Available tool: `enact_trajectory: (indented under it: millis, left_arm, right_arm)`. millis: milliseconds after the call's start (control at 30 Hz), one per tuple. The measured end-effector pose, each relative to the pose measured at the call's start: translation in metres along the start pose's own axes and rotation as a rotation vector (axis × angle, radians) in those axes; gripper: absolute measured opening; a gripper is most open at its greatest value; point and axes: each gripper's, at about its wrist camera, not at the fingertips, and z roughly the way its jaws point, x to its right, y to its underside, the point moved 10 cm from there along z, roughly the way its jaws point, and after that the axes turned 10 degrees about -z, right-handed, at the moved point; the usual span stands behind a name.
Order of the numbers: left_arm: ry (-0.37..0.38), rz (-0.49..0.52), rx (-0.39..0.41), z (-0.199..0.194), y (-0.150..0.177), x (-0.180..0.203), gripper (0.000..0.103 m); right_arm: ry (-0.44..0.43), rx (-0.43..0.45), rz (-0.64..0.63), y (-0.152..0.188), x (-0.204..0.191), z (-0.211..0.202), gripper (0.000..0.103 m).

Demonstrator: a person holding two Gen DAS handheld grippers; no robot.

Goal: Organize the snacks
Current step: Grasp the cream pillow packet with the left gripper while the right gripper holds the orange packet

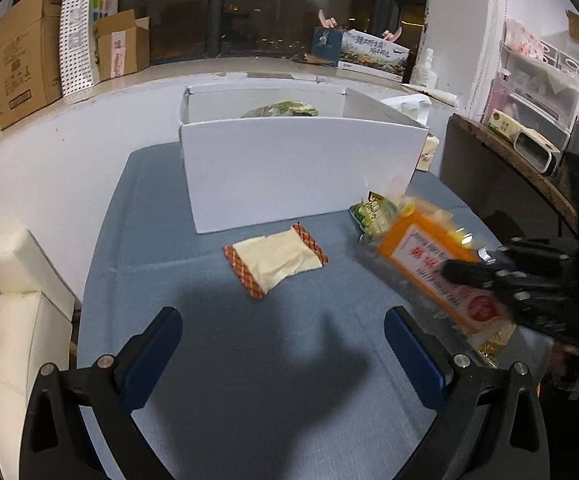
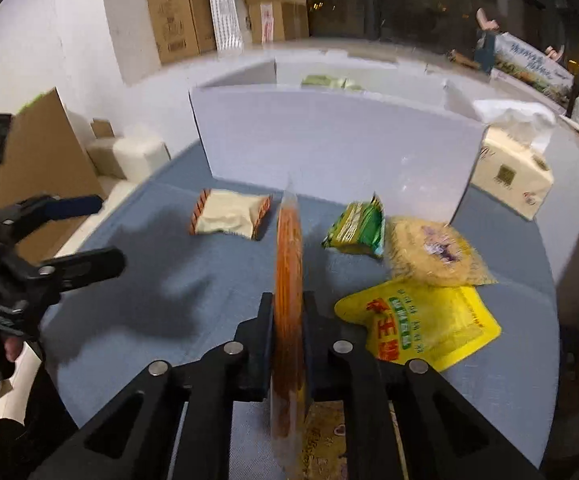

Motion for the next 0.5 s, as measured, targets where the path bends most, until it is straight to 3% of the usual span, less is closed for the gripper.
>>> enact_trajectory:
  millis: [233,500]
  left_arm:
    - [-0.034,0.081,-0.058,0.048,-0.016,0.002,0.103]
    - [-0.062,0.037,-0.151,0.111,-0.030,0.003,0.103]
  right_arm:
    - [-0.030,0.124,0.065,-0.012,-0.004,-0.048,0.012]
    - [-0.036,0.168,0.115,0.007,-0.007,-0.068,0.013]
